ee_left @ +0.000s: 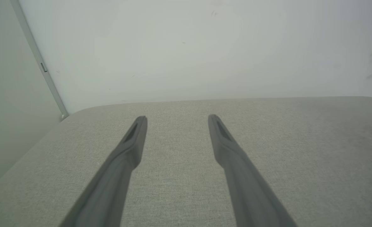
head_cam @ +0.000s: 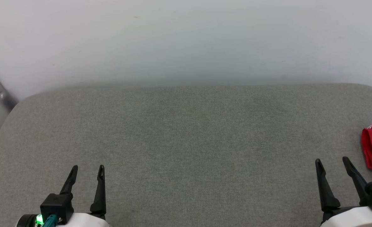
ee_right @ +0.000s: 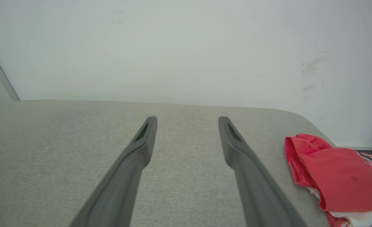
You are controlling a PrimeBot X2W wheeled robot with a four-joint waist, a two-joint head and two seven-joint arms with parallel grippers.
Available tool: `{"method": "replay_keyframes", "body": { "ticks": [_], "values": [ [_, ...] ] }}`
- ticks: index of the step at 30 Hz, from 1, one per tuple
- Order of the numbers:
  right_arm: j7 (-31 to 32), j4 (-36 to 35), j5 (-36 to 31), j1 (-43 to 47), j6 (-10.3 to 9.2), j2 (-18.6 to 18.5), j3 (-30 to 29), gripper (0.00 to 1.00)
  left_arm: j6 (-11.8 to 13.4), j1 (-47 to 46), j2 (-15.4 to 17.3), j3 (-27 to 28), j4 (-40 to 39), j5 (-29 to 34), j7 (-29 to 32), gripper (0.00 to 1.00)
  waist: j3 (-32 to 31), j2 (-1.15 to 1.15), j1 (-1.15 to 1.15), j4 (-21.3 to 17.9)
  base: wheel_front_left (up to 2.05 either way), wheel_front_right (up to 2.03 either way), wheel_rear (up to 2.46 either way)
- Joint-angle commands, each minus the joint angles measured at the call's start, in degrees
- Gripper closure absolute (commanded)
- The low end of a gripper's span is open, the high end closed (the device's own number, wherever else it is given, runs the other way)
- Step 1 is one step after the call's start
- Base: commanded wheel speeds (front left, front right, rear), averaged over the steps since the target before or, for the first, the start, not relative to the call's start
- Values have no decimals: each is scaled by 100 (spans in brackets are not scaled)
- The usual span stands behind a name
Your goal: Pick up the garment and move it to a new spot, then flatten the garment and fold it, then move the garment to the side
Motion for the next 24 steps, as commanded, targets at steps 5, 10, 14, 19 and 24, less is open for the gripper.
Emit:
{"method": "replay_keyframes", "body": {
  "ticks": [5,10,14,19,24],
  "values": [
    [27,-102,71,51,-5,43,62,0,-11,20,-10,-24,62,-16,20,0,10,0,1,-39,0,0,0],
    [18,-64,93,-13,-5,64,89,0,-40,-39,0,-37,94,-63,55,0,23,0,1,-41,0,0,0],
    [5,-29,109,-56,-5,75,101,0,-31,-40,9,-22,108,-105,63,0,23,0,1,-50,0,0,0],
    [10,-15,85,5,0,65,90,100,-17,-7,4,-32,105,-122,77,100,27,0,1,-52,0,0,0],
    [12,184,322,32,0,73,115,100,-67,56,-168,-27,233,-302,120,100,31,0,1,-51,0,0,0]
  ]
}}
